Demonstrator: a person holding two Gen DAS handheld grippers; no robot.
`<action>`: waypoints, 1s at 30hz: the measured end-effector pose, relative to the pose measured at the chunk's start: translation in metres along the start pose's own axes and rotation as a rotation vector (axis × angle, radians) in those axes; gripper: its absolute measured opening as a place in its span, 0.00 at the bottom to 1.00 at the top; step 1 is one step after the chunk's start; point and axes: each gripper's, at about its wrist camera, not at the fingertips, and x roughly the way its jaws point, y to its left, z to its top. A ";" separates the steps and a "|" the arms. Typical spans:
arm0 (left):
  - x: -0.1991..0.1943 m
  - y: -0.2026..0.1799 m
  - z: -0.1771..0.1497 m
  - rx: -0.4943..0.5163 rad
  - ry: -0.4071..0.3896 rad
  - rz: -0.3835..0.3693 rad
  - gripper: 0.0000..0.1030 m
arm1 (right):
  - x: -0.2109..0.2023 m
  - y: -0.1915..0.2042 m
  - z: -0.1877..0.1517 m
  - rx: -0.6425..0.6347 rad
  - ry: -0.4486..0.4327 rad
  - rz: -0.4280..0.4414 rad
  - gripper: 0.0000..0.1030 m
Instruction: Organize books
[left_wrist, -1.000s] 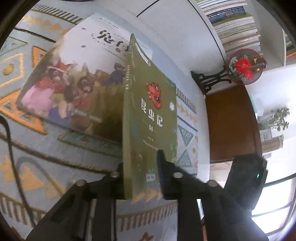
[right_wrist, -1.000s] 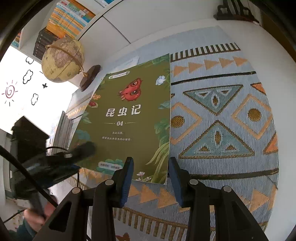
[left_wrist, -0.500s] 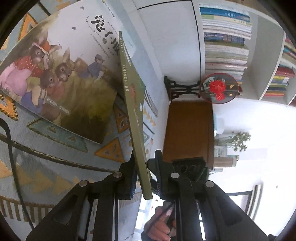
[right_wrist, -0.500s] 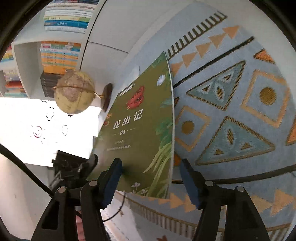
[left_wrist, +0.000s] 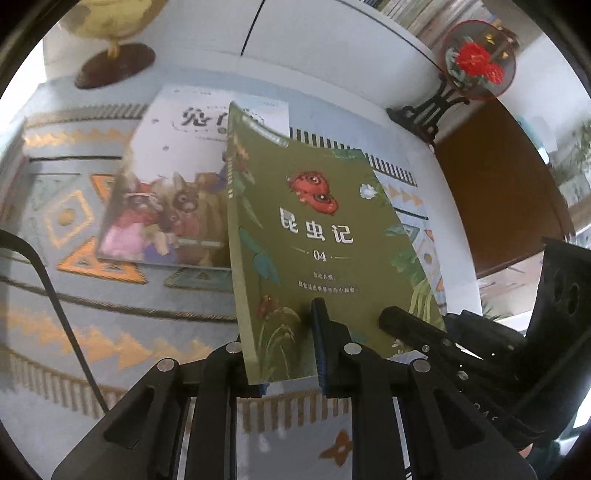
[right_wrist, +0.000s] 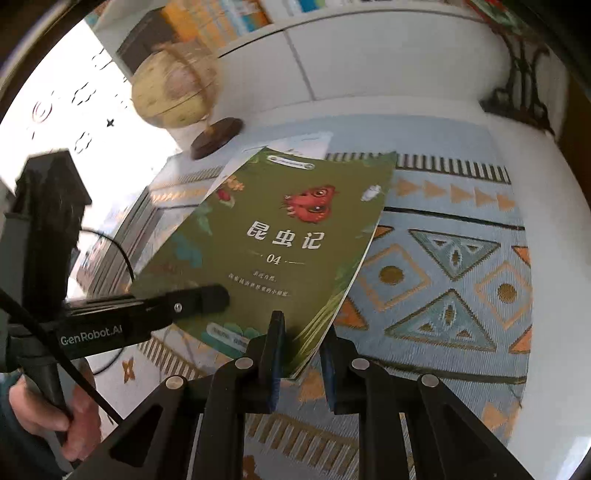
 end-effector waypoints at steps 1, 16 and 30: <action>-0.005 0.002 -0.002 0.006 -0.009 0.006 0.15 | -0.001 0.005 -0.001 -0.007 -0.002 0.003 0.17; -0.113 0.053 -0.028 -0.004 -0.180 0.009 0.15 | -0.043 0.108 -0.017 -0.133 -0.090 0.066 0.17; -0.229 0.201 -0.031 -0.114 -0.356 0.134 0.15 | 0.012 0.280 0.022 -0.200 -0.102 0.256 0.20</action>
